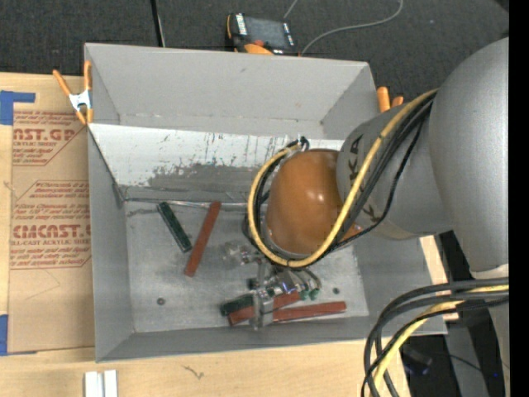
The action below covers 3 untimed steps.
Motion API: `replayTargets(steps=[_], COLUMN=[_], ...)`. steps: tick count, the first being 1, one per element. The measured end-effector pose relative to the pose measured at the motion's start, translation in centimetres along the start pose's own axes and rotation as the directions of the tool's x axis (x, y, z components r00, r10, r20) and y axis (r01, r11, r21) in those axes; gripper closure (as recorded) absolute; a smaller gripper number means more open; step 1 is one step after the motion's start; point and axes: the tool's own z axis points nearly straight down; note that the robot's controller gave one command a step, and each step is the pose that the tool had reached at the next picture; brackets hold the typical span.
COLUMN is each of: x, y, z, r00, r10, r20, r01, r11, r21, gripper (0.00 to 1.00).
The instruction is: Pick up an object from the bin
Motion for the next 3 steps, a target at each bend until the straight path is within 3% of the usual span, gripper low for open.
replayTargets(steps=[1, 2, 3], x=[-0.27, -0.46, -0.29], y=[0.12, 0.14, 0.18], z=[2.89, 2.81, 2.88], r00=[0.997, 0.997, 0.997], r10=[-0.075, -0.075, -0.075], r20=[0.009, 0.009, 0.002], r01=[0.075, 0.075, 0.075], r11=[0.997, 0.997, 0.997], r21=[0.001, 0.001, 0.000], gripper=[0.00, 0.00, 1.00])
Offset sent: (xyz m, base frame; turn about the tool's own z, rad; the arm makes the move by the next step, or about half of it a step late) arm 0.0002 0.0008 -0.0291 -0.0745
